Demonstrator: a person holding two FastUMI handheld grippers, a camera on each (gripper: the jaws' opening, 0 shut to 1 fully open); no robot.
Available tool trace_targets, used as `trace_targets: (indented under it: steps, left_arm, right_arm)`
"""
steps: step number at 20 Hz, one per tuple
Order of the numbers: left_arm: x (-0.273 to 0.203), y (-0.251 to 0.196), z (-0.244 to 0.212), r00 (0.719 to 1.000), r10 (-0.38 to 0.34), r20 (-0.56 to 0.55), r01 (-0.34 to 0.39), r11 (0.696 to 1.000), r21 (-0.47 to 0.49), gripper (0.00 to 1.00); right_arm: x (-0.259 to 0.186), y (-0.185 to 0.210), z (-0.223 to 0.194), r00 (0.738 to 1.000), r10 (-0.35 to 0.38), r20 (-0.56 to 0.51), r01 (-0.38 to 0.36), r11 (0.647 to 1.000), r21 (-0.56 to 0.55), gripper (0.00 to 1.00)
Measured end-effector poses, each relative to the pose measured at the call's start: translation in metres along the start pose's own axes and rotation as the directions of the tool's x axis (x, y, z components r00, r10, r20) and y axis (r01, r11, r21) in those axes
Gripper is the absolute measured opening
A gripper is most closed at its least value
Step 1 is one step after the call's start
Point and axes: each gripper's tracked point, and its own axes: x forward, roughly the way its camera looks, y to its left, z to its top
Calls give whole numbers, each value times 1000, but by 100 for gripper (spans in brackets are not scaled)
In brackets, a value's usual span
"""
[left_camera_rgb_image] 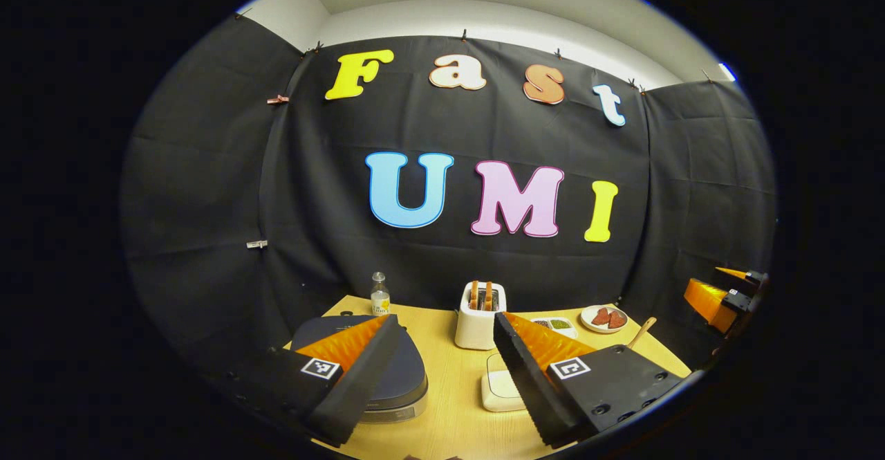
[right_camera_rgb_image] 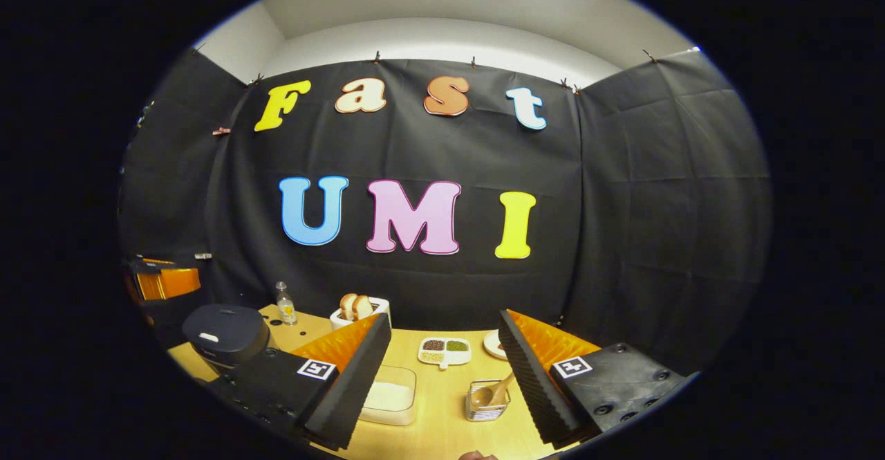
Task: Close the left gripper, press the button to open the rice cooker; take a wooden spoon from the chopstick holder with the right hand, scoop a spoonful of rice and pour it into the rice cooker, then put the wooden spoon back into the chopstick holder.
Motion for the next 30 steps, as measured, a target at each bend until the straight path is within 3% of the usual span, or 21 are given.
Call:
trace_targets:
  steps: [7, 9, 10, 11, 12, 15, 16, 19, 27, 30]
  left_arm:
    - [0, 45, -7, 993, 115, -33, -116, 993, -31, 94]
    - [4, 59, -9, 990, 127, -60, -129, 991, -27, 86]
    - [6, 63, -11, 990, 121, -77, -124, 992, -29, 75]
    - [8, 69, -12, 988, 119, -93, -123, 992, -36, 71]
    - [11, 75, -15, 987, 117, -111, -123, 991, -46, 57]
    - [19, 87, -40, 976, 93, -196, -112, 989, -92, 40]
    - [23, 92, -49, 969, 93, -228, -119, 987, -105, 29]
    - [31, 99, -73, 950, 72, -303, -119, 983, -139, 8]
    - [55, 117, -138, 883, 71, -464, -156, 977, -146, 6]
    - [61, 115, -150, 873, 60, -483, -141, 981, -132, 6]
  right_arm:
    - [-6, 3, -8, 999, 44, -16, -44, 999, -14, 98]
    - [-5, -2, -10, 999, 38, -24, -39, 999, -9, 98]
    - [-5, -5, -12, 999, 36, -28, -36, 999, -5, 98]
    - [-4, -8, -13, 999, 29, -32, -29, 1000, -2, 98]
    - [-2, -12, -13, 999, 22, -36, -22, 1000, 1, 98]
    - [-4, -23, -18, 999, -1, -45, 2, 1000, 13, 98]
    - [-4, -27, -19, 999, -8, -49, 9, 1000, 16, 98]
    - [-6, -38, -27, 997, -33, -63, 34, 999, 18, 98]
    - [-18, -56, -62, 982, -91, -164, 100, 994, 50, 98]
    - [-24, -55, -74, 976, -93, -199, 107, 992, 61, 98]
